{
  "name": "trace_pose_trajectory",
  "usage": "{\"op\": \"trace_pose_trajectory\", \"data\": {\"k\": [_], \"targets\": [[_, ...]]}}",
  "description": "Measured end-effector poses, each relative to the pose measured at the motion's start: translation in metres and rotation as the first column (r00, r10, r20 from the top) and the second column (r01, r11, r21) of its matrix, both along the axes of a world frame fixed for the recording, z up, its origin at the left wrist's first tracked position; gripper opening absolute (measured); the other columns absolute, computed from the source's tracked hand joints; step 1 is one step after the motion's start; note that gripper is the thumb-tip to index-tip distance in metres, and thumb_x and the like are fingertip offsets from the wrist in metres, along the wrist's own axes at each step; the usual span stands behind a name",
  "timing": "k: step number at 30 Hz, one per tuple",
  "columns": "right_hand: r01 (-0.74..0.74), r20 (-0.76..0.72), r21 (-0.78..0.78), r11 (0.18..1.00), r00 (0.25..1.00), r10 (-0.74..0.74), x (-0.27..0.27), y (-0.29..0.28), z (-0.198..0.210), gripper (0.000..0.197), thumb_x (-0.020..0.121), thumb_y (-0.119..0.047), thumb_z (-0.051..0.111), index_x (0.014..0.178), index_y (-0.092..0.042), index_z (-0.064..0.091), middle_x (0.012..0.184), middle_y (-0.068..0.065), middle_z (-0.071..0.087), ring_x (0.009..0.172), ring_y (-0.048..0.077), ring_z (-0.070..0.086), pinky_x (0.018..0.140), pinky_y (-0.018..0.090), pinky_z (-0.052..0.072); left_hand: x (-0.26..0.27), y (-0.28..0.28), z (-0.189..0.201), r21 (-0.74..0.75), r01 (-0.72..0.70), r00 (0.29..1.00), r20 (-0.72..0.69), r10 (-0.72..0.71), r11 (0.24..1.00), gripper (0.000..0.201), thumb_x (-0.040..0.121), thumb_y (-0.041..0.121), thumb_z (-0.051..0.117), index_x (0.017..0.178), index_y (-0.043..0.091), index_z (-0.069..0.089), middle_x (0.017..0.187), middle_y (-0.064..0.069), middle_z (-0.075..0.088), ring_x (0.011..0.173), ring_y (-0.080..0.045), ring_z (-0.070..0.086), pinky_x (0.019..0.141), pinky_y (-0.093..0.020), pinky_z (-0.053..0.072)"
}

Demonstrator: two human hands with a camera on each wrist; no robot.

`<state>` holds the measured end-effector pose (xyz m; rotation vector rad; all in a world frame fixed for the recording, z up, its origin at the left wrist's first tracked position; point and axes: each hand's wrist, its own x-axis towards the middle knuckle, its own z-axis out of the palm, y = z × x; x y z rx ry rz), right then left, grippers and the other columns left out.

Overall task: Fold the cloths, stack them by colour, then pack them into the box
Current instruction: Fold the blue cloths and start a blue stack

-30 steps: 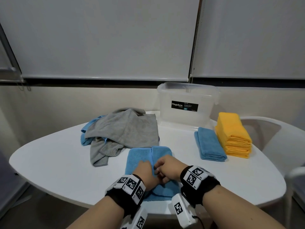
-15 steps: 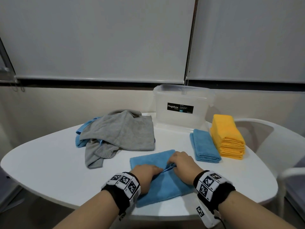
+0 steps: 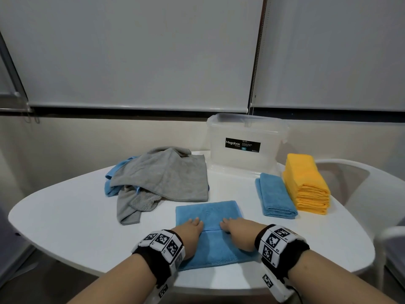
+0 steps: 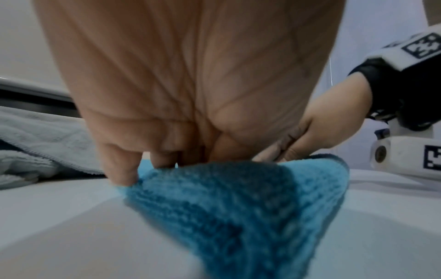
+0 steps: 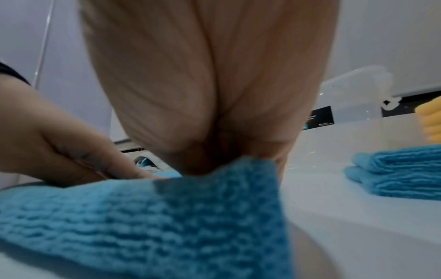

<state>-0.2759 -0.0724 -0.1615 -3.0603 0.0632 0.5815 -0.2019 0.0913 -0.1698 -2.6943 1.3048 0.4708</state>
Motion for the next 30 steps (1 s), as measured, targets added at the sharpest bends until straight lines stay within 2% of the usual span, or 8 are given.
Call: {"op": "trace_pose_trajectory", "data": {"k": [5, 9, 12, 14, 16, 18, 21, 30], "targets": [[0.021, -0.047, -0.042, 0.999, 0.999, -0.023, -0.007, -0.01, 0.002, 0.05, 0.095, 0.003, 0.035, 0.144, -0.001, 0.026, 0.149, 0.014, 0.028, 0.135, 0.029, 0.034, 0.107, 0.034, 0.029, 0.007, 0.015, -0.012, 0.026, -0.027, 0.999, -0.033, 0.028, 0.999, 0.063, 0.102, 0.013, 0.031, 0.151, 0.003, -0.007, 0.159, -0.013, -0.011, 0.148, -0.027, -0.004, 0.119, -0.033, 0.004], [0.027, -0.06, -0.045, 0.999, 0.998, -0.029, -0.007, -0.017, 0.004, 0.049, 0.094, 0.002, 0.038, 0.142, -0.004, 0.032, 0.149, 0.013, 0.031, 0.132, 0.03, 0.038, 0.105, 0.035, 0.033, 0.016, 0.025, -0.009, 0.046, -0.086, 0.995, -0.044, 0.089, 0.995, 0.072, 0.099, 0.013, 0.041, 0.15, 0.002, -0.008, 0.159, -0.014, -0.011, 0.148, -0.025, 0.0, 0.119, -0.035, 0.01], [0.089, 0.124, 0.021, 0.996, 0.988, -0.091, -0.002, -0.017, 0.011, 0.028, 0.091, -0.002, 0.038, 0.103, -0.015, 0.06, 0.094, 0.005, 0.057, 0.096, 0.028, 0.052, 0.067, 0.022, 0.041, 0.025, 0.026, 0.004, 0.047, -0.173, 0.985, -0.006, 0.173, 0.984, 0.078, 0.089, 0.014, 0.057, 0.149, -0.002, 0.008, 0.157, -0.018, 0.01, 0.142, -0.028, 0.024, 0.115, -0.037, 0.024], [0.126, 0.329, 0.055, 0.99, 0.934, -0.138, 0.006, -0.012, 0.016, 0.028, 0.091, -0.003, 0.036, 0.097, -0.015, 0.06, 0.08, 0.001, 0.055, 0.086, 0.027, 0.052, 0.064, 0.029, 0.04, 0.029, 0.022, 0.014, -0.023, -0.199, 0.98, 0.007, 0.2, 0.98, 0.065, 0.094, 0.019, 0.049, 0.147, 0.0, 0.015, 0.155, -0.017, 0.016, 0.139, -0.03, 0.029, 0.113, -0.039, 0.026], [0.1, 0.396, 0.099, 0.99, 0.909, -0.131, 0.019, -0.007, 0.013, 0.037, 0.093, -0.003, 0.035, 0.125, -0.007, 0.052, 0.119, 0.011, 0.06, 0.11, 0.031, 0.055, 0.092, 0.036, 0.045, 0.029, 0.014, 0.02, -0.096, -0.191, 0.982, -0.012, 0.191, 0.977, 0.065, 0.1, 0.027, 0.037, 0.15, 0.001, 0.006, 0.159, -0.015, 0.003, 0.145, -0.028, 0.016, 0.117, -0.038, 0.018], [0.09, 0.261, 0.12, 0.989, 0.958, -0.119, 0.033, 0.005, 0.007, 0.05, 0.098, -0.007, 0.034, 0.147, -0.002, 0.025, 0.155, 0.016, 0.025, 0.141, 0.031, 0.027, 0.115, 0.037, 0.024, 0.026, 0.001, 0.018, -0.101, -0.164, 0.986, -0.006, 0.164, 0.981, 0.07, 0.101, 0.036, 0.033, 0.152, 0.005, -0.003, 0.16, -0.011, -0.008, 0.148, -0.025, 0.001, 0.12, -0.039, 0.011], [0.141, 0.035, 0.114, 0.983, 0.989, -0.146, 0.047, 0.019, 0.0, 0.068, 0.101, -0.027, 0.039, 0.151, 0.0, 0.0, 0.16, 0.015, -0.003, 0.148, 0.027, -0.001, 0.119, 0.036, 0.006, 0.025, -0.02, 0.001, -0.01, -0.146, 0.989, -0.008, 0.146, 0.989, 0.072, 0.101, 0.04, 0.032, 0.152, 0.005, -0.006, 0.16, -0.01, -0.012, 0.148, -0.027, -0.005, 0.12, -0.042, 0.008], [0.278, -0.122, 0.083, 0.957, 0.956, -0.267, 0.049, -0.008, -0.001, 0.085, 0.098, -0.044, 0.041, 0.15, 0.003, -0.007, 0.158, 0.019, -0.011, 0.147, 0.029, -0.007, 0.119, 0.04, 0.006, 0.039, -0.019, -0.022, 0.035, -0.181, 0.982, -0.043, 0.182, 0.983, 0.074, 0.101, 0.046, 0.029, 0.152, 0.008, -0.008, 0.159, -0.006, -0.015, 0.148, -0.022, -0.009, 0.12, -0.04, 0.006]]}}
